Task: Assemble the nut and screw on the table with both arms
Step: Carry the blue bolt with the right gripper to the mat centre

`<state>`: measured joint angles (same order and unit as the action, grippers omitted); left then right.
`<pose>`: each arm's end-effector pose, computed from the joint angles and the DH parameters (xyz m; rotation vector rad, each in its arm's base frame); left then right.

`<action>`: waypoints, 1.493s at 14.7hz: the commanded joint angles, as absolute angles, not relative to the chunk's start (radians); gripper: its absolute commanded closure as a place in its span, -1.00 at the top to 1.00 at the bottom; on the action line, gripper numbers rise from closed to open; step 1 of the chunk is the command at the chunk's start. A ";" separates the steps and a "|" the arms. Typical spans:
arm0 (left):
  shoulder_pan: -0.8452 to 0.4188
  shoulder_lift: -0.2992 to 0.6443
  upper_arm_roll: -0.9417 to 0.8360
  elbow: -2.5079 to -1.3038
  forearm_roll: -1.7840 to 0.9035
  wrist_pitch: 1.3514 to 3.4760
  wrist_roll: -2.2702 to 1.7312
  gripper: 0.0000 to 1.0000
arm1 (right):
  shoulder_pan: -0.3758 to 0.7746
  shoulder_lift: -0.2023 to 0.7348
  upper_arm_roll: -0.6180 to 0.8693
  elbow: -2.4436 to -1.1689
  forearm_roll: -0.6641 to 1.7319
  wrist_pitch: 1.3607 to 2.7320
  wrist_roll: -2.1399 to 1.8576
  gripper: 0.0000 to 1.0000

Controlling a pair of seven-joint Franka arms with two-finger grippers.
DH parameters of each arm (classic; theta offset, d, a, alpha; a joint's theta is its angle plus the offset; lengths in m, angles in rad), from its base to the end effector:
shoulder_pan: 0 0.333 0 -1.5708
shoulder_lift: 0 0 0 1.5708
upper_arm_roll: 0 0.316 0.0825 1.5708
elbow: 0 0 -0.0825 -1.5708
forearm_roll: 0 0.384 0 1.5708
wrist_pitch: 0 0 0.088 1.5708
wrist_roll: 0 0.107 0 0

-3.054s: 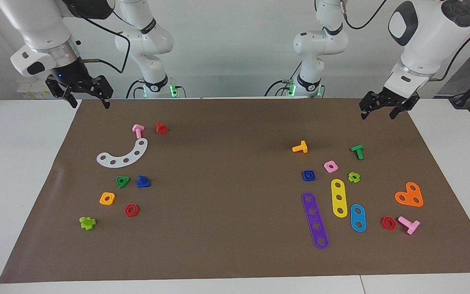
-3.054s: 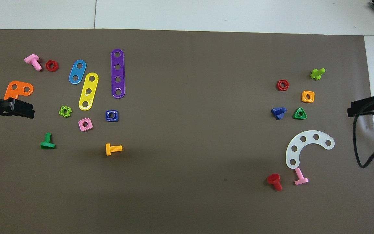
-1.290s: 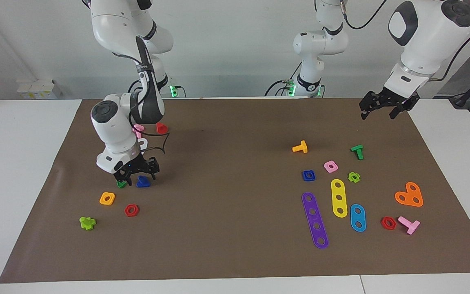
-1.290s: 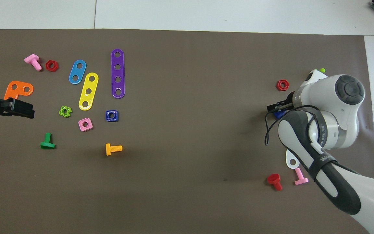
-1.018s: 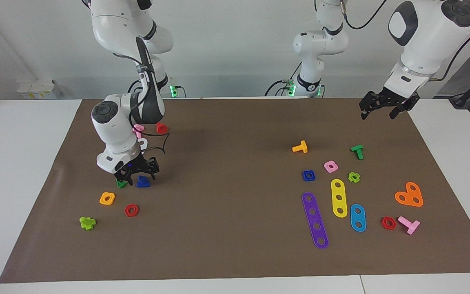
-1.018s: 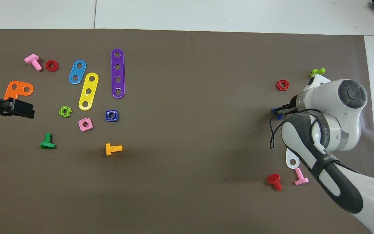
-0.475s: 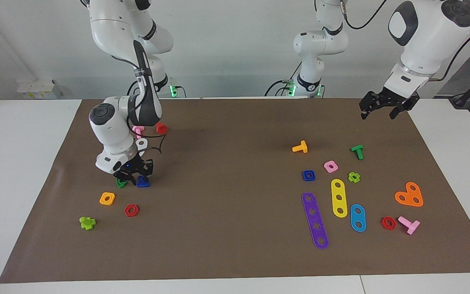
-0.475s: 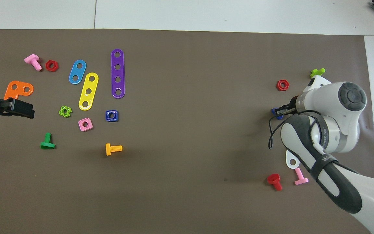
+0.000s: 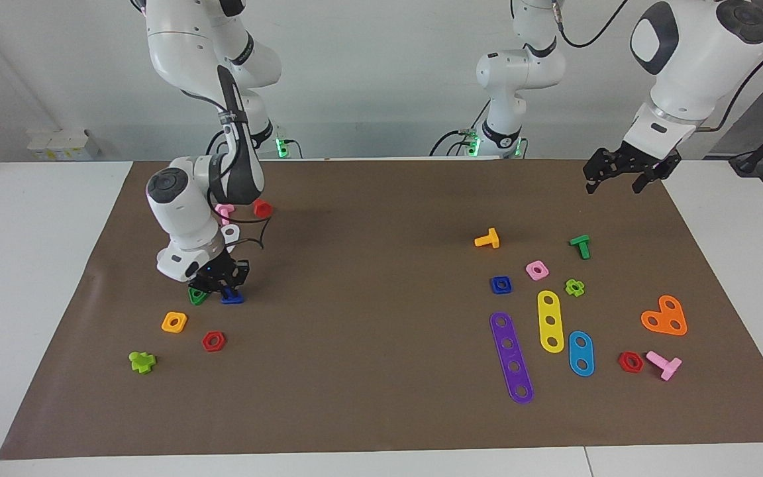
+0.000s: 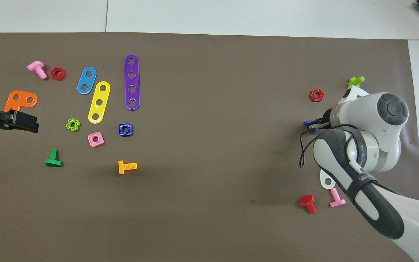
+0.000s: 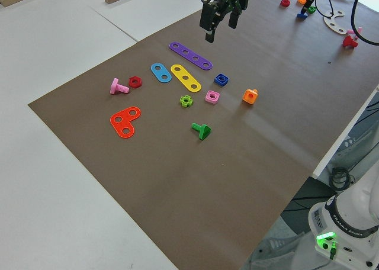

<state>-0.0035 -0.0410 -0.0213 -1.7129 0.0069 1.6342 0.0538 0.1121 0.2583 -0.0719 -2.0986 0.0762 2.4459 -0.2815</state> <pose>0.5436 -0.0130 0.5852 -3.1314 0.1240 0.0593 0.5869 0.0246 0.3056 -3.0880 -0.4172 -0.1456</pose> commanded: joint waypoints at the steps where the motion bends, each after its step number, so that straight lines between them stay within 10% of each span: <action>1: 0.002 -0.048 -0.025 -1.724 0.023 1.651 0.043 1.00 | 0.107 0.245 -0.066 -2.079 0.104 2.412 -0.302 -1.00; 10: 0.002 -0.048 -0.025 -1.724 0.023 1.649 0.043 1.00 | 0.299 0.221 -0.064 -1.775 0.075 2.155 0.237 -1.00; 22: 0.002 -0.048 -0.025 -1.724 0.023 1.649 0.043 1.00 | 0.704 0.469 -0.064 -1.623 -0.066 2.308 0.840 -1.00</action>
